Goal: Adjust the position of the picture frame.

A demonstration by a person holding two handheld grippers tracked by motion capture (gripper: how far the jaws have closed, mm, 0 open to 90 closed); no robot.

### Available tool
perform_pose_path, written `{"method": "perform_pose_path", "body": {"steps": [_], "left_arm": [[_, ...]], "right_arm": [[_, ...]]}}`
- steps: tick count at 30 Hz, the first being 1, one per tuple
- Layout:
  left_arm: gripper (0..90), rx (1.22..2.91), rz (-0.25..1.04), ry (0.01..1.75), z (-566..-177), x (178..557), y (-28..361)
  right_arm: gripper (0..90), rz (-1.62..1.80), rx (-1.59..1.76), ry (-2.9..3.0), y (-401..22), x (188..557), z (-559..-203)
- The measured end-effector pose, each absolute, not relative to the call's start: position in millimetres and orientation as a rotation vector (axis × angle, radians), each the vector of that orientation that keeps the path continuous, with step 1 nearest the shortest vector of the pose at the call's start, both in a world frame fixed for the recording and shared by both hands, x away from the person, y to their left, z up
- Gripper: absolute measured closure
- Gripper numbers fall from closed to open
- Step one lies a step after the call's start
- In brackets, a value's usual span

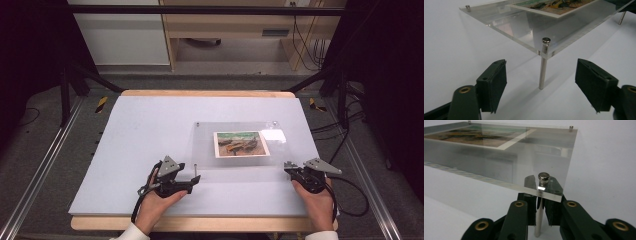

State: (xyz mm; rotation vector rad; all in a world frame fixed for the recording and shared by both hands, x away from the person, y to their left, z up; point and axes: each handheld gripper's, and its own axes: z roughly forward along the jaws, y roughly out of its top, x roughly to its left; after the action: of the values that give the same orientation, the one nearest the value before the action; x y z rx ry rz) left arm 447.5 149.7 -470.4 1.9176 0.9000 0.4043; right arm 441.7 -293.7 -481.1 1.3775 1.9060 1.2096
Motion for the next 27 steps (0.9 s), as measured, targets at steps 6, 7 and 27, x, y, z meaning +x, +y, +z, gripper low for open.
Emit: {"method": "perform_pose_path", "body": {"steps": [6, 7, 27], "left_arm": [[36.7, 1.896, 0.402, 0.910, -470, 449, 152], [37.7, 1.891, 0.395, 0.914, -470, 449, 152], [81.3, 1.751, 0.399, 0.892, -479, 459, 135]], "right_arm": [[84.9, 1.249, 1.382, 1.884, -295, 441, -478], [84.9, 1.247, 1.385, 1.883, -295, 441, -478], [85.1, 1.312, 1.404, 1.864, -295, 439, -472]]}}
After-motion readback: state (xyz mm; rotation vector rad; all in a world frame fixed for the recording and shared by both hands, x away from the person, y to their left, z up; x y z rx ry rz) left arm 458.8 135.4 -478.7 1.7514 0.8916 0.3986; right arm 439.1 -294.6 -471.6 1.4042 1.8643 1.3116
